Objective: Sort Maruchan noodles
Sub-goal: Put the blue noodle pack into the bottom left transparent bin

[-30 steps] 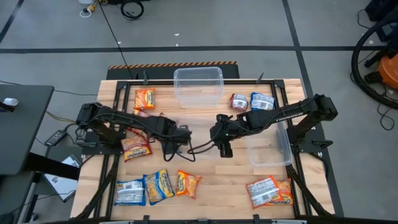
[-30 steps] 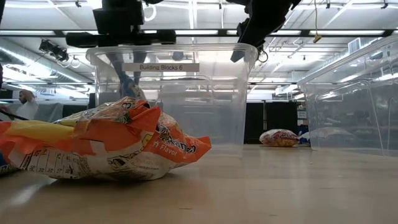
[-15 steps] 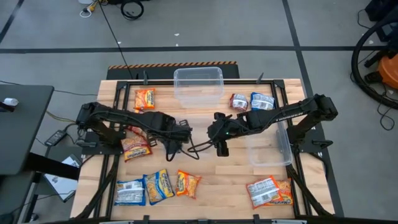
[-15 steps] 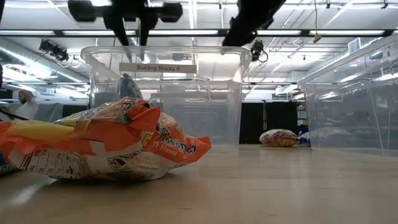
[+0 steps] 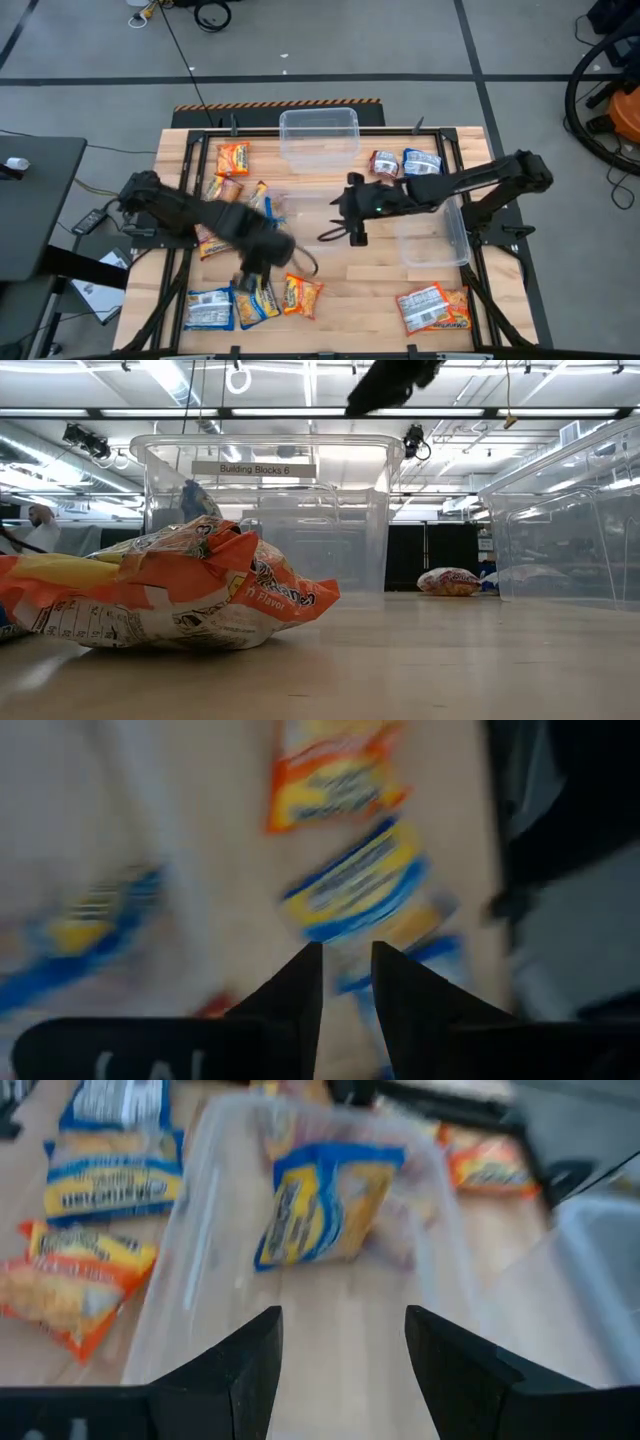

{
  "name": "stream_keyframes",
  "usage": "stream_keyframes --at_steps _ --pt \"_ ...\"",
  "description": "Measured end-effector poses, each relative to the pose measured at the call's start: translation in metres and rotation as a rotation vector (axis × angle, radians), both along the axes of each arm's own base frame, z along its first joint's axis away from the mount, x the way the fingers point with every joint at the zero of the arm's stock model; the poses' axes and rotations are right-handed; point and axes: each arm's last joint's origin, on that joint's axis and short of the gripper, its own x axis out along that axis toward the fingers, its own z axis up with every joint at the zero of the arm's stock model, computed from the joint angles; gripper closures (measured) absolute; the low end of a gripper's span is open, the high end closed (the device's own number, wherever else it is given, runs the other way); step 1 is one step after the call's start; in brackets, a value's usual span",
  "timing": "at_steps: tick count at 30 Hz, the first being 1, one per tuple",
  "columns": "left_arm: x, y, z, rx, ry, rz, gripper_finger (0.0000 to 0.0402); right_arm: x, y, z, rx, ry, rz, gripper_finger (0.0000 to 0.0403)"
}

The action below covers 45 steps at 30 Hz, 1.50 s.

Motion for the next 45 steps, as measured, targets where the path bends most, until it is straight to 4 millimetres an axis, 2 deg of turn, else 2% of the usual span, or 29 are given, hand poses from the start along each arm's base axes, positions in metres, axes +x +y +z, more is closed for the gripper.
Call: stream_keyframes --at_steps 4,9,13,17,22,25,27,31,37,42,45 --pt "-0.01 -0.049 -0.003 -0.056 -0.03 0.144 0.0308 -0.018 0.018 0.019 -0.046 -0.068 -0.004 0.0186" --pt "-0.023 -0.102 -0.018 0.016 -0.148 0.225 0.0308 -0.045 0.055 0.033 -0.095 -0.11 0.053 0.0186" --pt "-0.035 -0.139 -0.045 0.102 -0.157 0.199 0.0302 -0.063 0.084 0.039 0.015 -0.138 0.143 0.0186" --pt "-0.038 -0.162 -0.074 0.212 -0.175 0.131 0.0272 -0.077 0.111 0.036 0.064 -0.135 0.18 0.0185" --pt "-0.023 -0.174 -0.12 0.367 -0.167 0.021 0.0215 -0.091 0.131 0.024 0.065 -0.104 0.137 0.0185" --pt "-0.008 -0.176 -0.145 0.361 -0.109 0.021 0.0182 -0.096 0.136 0.019 0.064 -0.111 0.085 0.0185" --pt "-0.006 -0.177 -0.155 0.357 -0.076 0.028 0.0165 -0.1 0.138 0.016 0.034 -0.103 0.078 0.0185" --pt "-0.014 -0.186 -0.155 0.329 -0.06 0.079 0.0156 -0.1 0.137 0.02 -0.054 -0.151 0.061 0.0185" --pt "-0.025 -0.196 -0.131 0.289 -0.119 0.279 0.0165 -0.101 0.134 0.027 -0.117 -0.198 0.055 0.0185" --pt "-0.033 -0.201 -0.133 0.249 -0.111 0.459 0.0165 -0.102 0.136 0.027 0.017 -0.199 0.023 0.0185" --pt "-0.035 -0.199 -0.138 0.286 -0.122 0.531 0.0165 -0.105 0.14 0.026 0.104 -0.184 0.031 0.0185"
